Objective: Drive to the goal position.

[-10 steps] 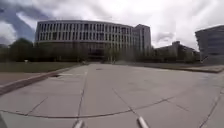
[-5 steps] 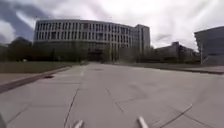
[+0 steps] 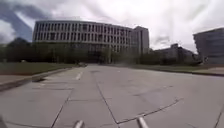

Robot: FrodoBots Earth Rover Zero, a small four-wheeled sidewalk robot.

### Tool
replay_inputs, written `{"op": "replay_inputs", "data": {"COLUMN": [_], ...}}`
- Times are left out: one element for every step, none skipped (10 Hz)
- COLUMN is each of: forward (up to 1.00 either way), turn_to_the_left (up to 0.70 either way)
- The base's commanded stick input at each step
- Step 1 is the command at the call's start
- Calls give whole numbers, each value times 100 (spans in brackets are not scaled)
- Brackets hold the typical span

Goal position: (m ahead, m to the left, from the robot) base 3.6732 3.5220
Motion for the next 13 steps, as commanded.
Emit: {"op": "replay_inputs", "data": {"forward": [100,100,100,100,100,100,100,100,100,100,100,100,100], "turn_to_the_left": [0,0,0,0,0,0,0,0,0,0,0,28,35]}}
